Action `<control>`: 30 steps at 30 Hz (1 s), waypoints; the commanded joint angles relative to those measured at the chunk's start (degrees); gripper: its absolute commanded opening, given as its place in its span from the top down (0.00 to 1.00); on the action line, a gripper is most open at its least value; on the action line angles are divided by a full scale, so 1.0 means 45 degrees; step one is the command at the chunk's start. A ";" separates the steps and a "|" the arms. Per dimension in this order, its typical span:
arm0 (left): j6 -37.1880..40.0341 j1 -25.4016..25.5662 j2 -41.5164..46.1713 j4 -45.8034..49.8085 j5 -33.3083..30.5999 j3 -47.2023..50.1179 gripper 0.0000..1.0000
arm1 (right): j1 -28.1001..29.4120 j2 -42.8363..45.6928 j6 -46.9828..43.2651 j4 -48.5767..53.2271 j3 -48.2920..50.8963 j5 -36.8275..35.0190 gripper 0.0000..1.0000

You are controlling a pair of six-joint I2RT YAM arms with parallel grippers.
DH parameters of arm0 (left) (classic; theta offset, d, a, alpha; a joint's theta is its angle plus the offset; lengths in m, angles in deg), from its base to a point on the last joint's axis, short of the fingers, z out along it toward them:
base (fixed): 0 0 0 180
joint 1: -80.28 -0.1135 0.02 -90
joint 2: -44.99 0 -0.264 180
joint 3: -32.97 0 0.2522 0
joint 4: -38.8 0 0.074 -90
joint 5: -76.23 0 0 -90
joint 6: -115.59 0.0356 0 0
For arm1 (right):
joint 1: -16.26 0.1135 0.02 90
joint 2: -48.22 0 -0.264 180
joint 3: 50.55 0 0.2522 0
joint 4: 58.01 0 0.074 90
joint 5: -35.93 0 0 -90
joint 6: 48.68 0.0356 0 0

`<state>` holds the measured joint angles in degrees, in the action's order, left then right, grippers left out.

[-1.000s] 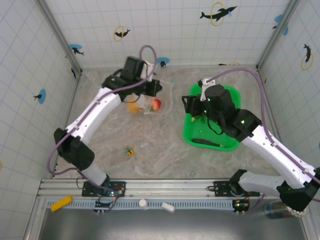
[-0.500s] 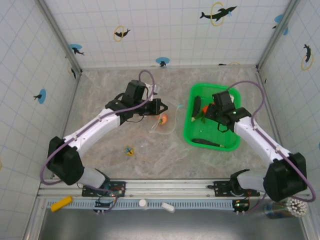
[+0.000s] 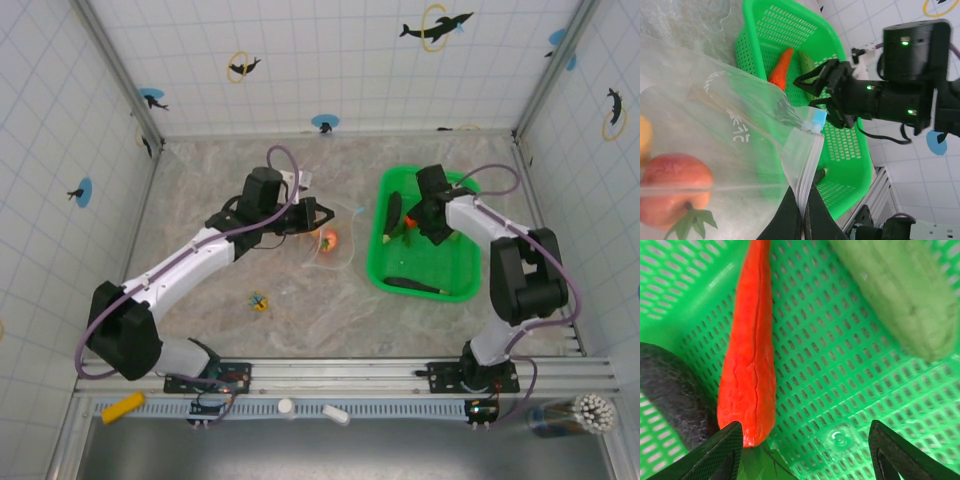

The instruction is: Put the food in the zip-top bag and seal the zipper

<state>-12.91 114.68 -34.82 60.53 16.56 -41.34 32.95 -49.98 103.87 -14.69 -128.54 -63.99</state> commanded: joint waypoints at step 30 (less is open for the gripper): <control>-0.0030 -0.0430 0.1238 -0.0086 0.0214 -0.0045 1.00 | -0.0106 0.0415 -0.1097 -0.1995 -0.0086 0.1445 0.64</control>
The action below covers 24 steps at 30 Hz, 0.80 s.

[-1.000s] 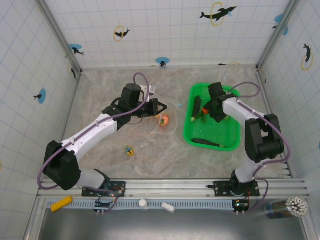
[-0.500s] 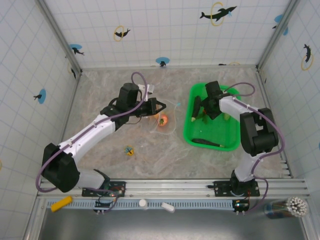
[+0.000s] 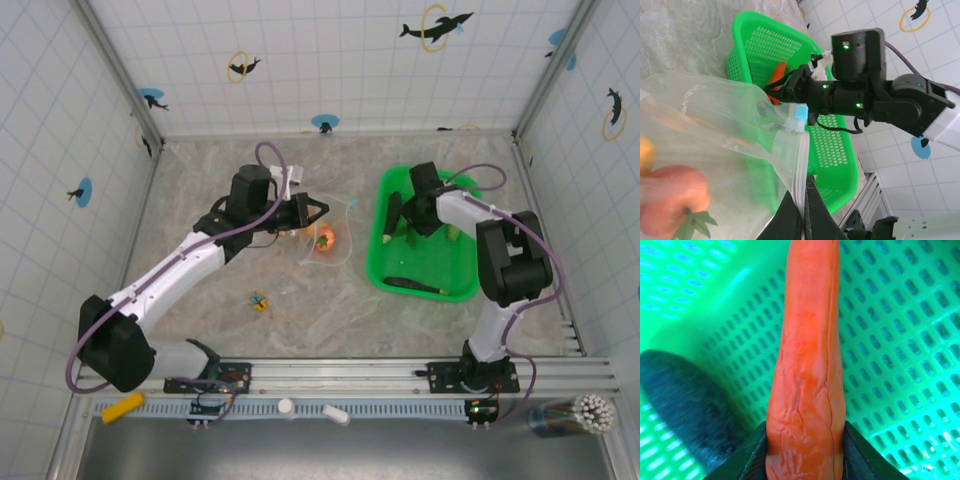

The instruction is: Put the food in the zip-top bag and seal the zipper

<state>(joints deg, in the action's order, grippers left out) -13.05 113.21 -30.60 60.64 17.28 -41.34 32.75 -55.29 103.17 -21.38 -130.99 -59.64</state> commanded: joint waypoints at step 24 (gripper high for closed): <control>0.0986 -0.0336 0.0849 0.1040 -0.1152 -0.0468 1.00 | 0.5043 1.0339 -0.4347 -0.1450 0.3035 1.2449 0.76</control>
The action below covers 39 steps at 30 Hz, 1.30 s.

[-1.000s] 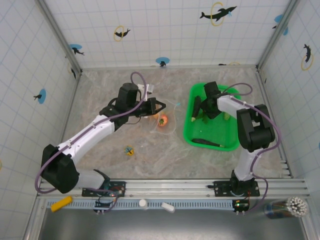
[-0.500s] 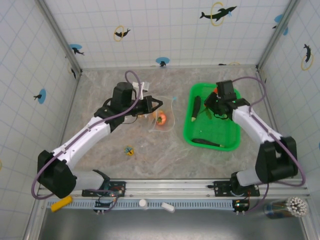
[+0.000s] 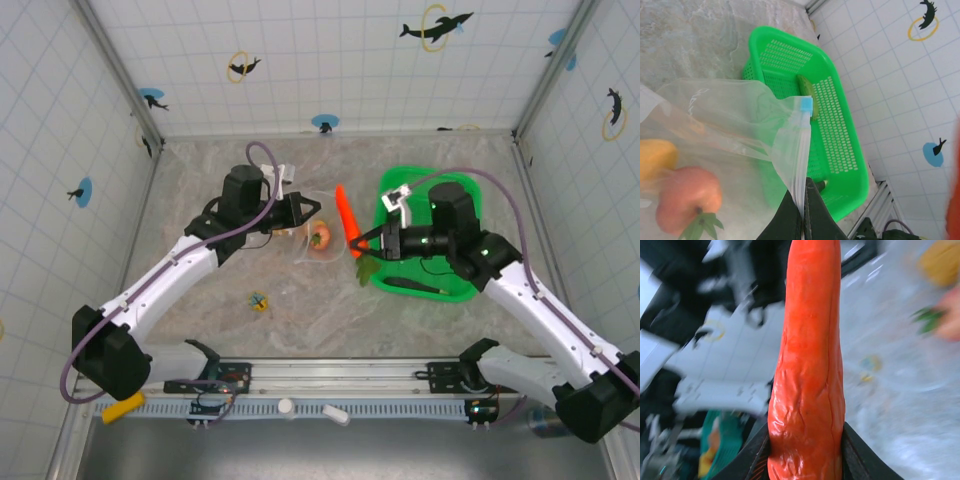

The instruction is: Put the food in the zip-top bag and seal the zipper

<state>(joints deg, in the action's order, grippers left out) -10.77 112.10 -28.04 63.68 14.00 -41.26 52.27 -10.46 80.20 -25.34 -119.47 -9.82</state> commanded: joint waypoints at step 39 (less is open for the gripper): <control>0.1482 0.0587 0.1001 -0.0137 0.1293 -0.0097 1.00 | 0.1094 -0.5125 1.2763 -1.0002 0.1375 -0.4811 0.59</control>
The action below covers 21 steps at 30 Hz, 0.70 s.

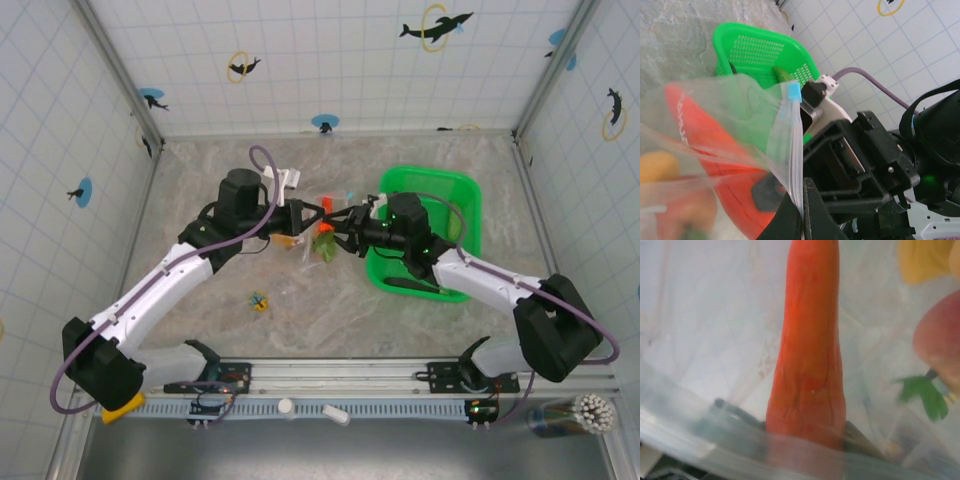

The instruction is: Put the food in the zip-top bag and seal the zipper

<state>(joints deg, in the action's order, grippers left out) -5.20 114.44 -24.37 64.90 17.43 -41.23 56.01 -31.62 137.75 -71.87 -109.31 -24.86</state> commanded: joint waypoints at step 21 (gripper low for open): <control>-0.1420 -0.0781 0.0215 -0.0732 -0.1382 0.0022 1.00 | 0.0023 0.0429 -0.5032 0.5403 -0.2668 -0.2340 0.07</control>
<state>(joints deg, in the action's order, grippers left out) -9.33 112.69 -24.37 62.41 14.07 -41.23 57.04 -33.65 121.57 -53.05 -118.58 -36.53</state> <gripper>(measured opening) 0.049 0.923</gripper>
